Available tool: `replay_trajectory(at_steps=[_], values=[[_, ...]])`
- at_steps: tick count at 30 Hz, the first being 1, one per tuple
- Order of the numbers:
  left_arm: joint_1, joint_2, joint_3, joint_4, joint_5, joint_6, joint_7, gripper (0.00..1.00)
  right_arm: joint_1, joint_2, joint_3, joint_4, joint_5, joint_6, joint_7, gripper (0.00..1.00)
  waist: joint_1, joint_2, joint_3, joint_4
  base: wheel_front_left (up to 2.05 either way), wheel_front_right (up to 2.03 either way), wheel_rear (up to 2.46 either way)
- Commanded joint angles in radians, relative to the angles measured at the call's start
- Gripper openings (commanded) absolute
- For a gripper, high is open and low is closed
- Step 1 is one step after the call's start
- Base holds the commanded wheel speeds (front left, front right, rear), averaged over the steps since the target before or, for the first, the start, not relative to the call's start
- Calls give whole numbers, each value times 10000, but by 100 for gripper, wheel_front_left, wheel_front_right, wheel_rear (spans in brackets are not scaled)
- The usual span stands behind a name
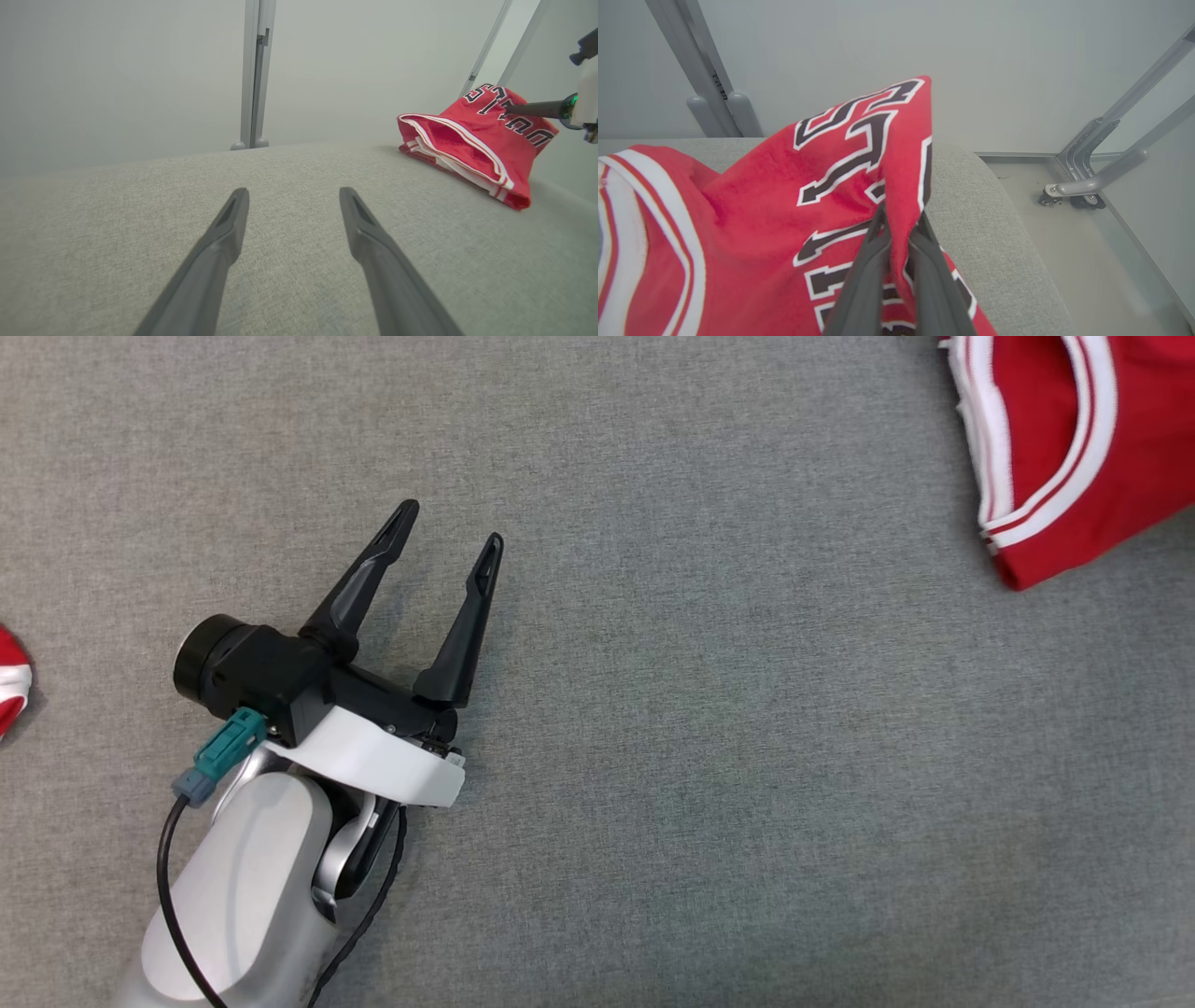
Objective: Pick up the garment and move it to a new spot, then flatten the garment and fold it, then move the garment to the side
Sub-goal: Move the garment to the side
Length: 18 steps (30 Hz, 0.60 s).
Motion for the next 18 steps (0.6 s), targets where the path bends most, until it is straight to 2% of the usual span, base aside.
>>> replay_trajectory(at_steps=[1, 3, 4, 5, 6, 11, 18], values=[[-85, 35, 22, -30, 35, -4, -16, 100, -193, 16, -98, 278, -133, 2, -180, 0, 0, 0, 27, 40, 0, 0, 0], [-91, 46, 20, -44, 16, 9, -35, 100, -466, 90, -290, 901, -442, 2, -357, 0, 0, 0, 47, 89, 0, 0, 0], [-93, 42, 16, -36, 3, 11, -39, 100, -582, 154, -360, 1164, -544, 2, -440, 36, 0, 0, 48, 114, 0, 0, 0], [-95, 38, 13, -22, -9, 22, -47, 100, -690, 248, -443, 1380, -612, 2, -555, 85, 0, 0, 44, 135, 0, 0, 0], [-93, 34, 9, -2, -24, 29, -58, 100, -780, 318, -519, 1604, -707, 2, -665, 100, 0, 0, 33, 156, 0, 0, 0], [0, 23, 3, 132, -95, 71, -103, 100, -1021, 653, -518, 2215, -1118, 2, -1218, 100, 0, 0, -154, 211, 0, 0, 0], [252, -63, 38, 351, -198, 121, -207, 100, -828, 989, -196, 2011, -1283, 2, -1840, 100, 0, 0, -939, 195, 0, 0, 0]])
